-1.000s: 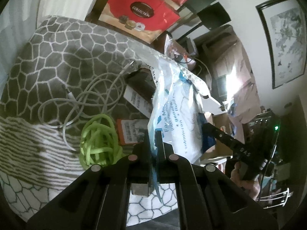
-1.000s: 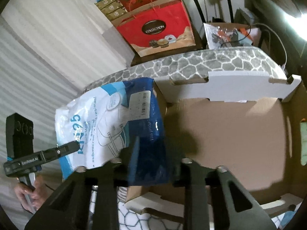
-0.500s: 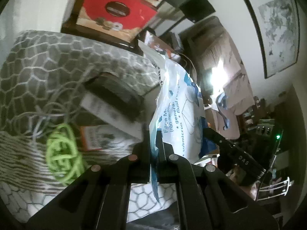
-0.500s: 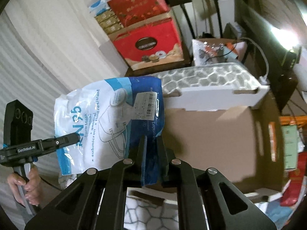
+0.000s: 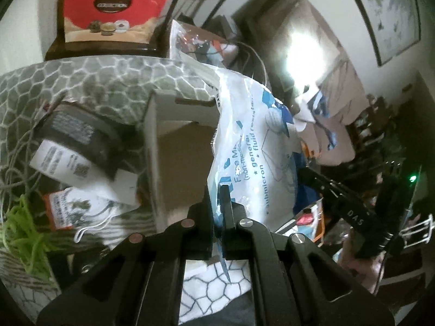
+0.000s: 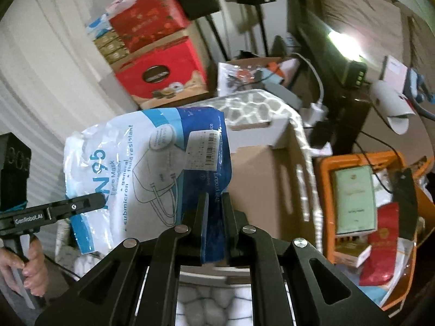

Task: Organize objects
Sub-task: 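Lower the white mask bag into the cardboard tray with the left tool, then open the left tool and withdraw from the tray, then grasp the small dark box with the left tool, then place the dark box into the tray beside the bag, open left tool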

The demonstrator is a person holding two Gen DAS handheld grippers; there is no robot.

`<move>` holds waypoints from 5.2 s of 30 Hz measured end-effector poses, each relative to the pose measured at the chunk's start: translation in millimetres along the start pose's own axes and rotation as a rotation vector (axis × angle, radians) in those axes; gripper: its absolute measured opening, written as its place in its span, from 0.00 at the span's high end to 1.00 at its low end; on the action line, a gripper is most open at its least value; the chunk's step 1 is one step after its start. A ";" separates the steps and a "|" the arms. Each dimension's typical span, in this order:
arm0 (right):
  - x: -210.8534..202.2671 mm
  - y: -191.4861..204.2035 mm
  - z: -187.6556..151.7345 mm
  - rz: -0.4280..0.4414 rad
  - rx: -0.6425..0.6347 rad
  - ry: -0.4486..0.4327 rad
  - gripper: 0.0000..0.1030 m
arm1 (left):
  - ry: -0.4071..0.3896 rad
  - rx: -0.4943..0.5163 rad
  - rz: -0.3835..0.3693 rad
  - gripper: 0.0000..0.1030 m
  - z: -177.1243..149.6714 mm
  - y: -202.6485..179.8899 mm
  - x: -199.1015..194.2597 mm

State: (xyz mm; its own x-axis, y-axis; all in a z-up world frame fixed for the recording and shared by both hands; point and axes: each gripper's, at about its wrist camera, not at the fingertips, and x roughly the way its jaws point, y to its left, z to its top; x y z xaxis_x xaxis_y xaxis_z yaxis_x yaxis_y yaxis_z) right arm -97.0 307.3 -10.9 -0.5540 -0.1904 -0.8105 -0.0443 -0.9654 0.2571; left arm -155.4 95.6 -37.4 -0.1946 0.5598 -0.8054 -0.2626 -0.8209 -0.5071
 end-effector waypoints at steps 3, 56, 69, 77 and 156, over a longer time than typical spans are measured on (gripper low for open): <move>2.8 -10.6 -3.6 -0.033 0.007 0.003 0.93 | 0.024 0.026 0.031 0.96 0.8 -10.0 13.4; -5.1 33.7 -15.1 -0.125 -0.163 -0.028 0.26 | -0.142 0.045 0.332 0.11 -8.7 41.0 -84.5; -21.1 38.0 -12.9 -0.131 -0.165 -0.068 0.23 | -0.083 -0.032 0.291 0.11 -68.5 99.0 -83.3; -21.7 2.5 -5.8 -0.175 -0.103 -0.054 0.23 | -0.052 -0.035 0.257 0.14 -86.5 101.7 -64.3; 28.9 -65.6 -34.6 -0.195 0.009 0.107 0.96 | -0.124 -0.078 -0.060 0.75 -31.0 5.5 -0.9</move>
State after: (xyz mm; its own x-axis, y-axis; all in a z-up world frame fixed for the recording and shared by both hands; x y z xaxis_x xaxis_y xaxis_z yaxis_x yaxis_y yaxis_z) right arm -81.3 358.9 -69.4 -0.4431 -0.0186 -0.8963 -0.1497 -0.9842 0.0944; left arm -127.4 87.0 -48.9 -0.2974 0.6139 -0.7312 -0.2045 -0.7890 -0.5793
